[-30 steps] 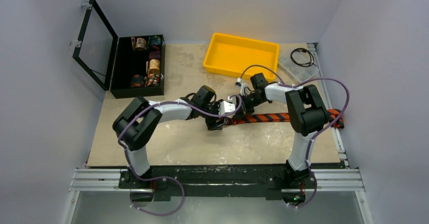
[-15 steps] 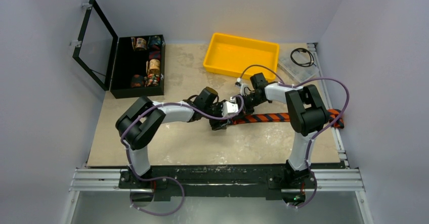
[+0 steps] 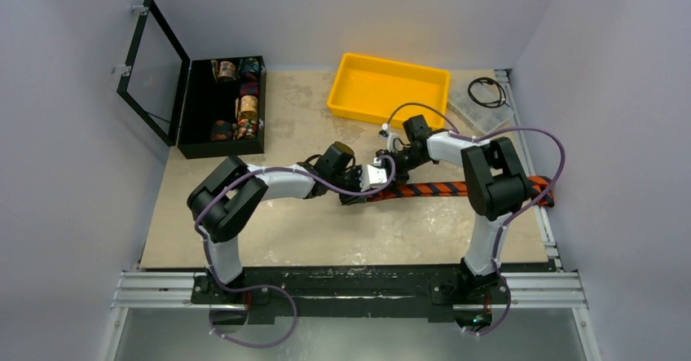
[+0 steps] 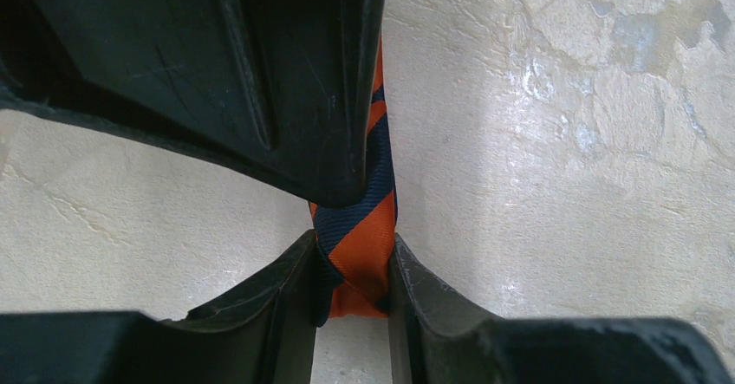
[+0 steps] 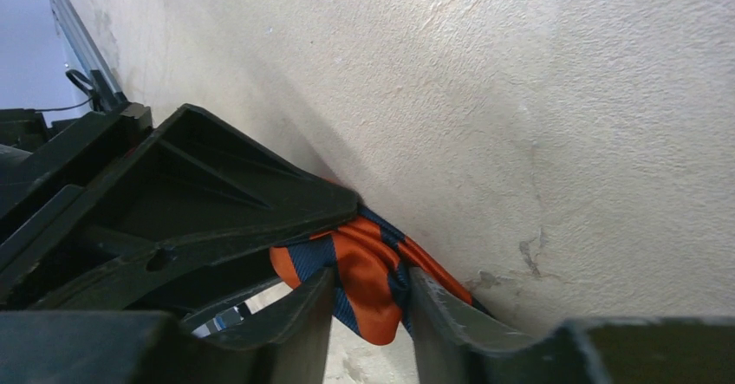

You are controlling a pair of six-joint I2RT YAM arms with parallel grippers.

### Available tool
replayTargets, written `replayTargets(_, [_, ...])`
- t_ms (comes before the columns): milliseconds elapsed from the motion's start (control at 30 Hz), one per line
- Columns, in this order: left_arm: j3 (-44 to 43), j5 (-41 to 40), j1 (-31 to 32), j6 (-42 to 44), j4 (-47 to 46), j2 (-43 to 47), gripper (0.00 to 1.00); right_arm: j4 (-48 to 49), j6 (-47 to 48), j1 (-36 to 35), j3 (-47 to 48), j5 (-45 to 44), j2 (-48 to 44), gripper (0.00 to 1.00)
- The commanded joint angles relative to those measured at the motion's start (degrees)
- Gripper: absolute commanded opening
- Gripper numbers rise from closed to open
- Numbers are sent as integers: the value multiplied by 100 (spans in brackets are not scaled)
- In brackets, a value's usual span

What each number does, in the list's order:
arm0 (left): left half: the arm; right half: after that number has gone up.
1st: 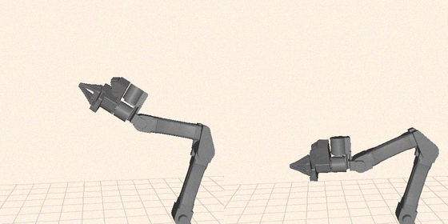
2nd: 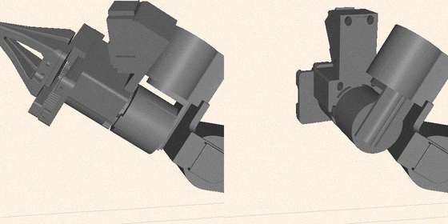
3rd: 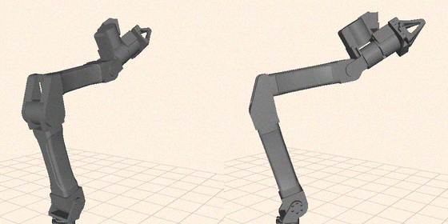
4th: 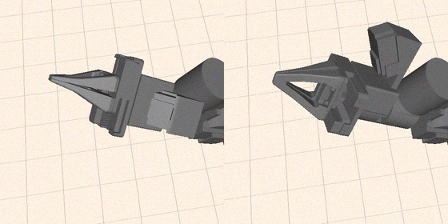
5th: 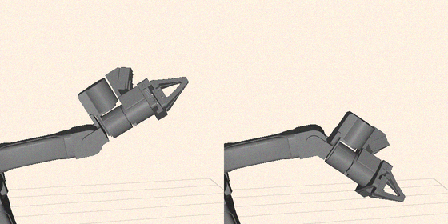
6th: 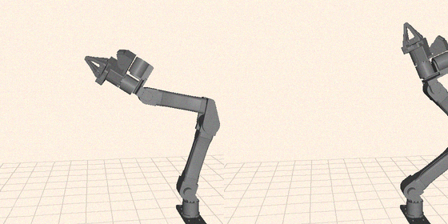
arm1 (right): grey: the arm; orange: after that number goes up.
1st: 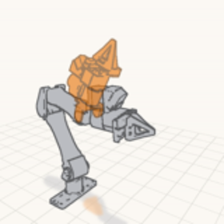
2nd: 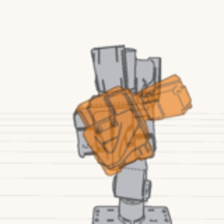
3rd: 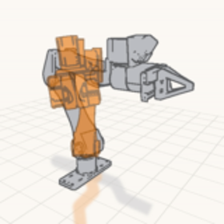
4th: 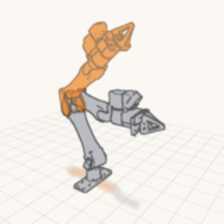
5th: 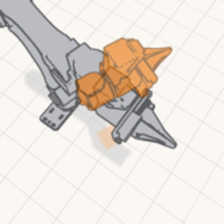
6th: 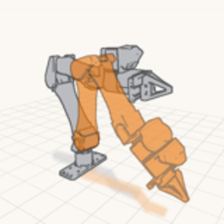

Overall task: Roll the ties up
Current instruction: Roll the tie at the center of the board.

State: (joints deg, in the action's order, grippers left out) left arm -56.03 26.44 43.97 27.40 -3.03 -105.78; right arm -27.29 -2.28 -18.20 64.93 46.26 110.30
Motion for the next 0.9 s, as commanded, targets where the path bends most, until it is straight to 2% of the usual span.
replayTargets(0, [162,-342,16,-67,239,-13,26,-284,40,146,-39,228,-366,44])
replayTargets(300, [154,-377,16,-3,280,-2,25,-449,51,167,-138,397,-346,43])
replayTargets(700, [188,-346,16,219,289,2,25,-95,-208,177,-2,612,-40,34])
replayTargets(767, [197,-327,9,243,292,7,25,-92,-204,184,-18,589,-27,26])
replayTargets(833, [217,-303,7,242,294,25,26,-52,-215,185,-67,427,-37,6])
replayTargets(867, [227,-273,0,217,290,45,28,-23,-219,189,-110,314,-37,0])
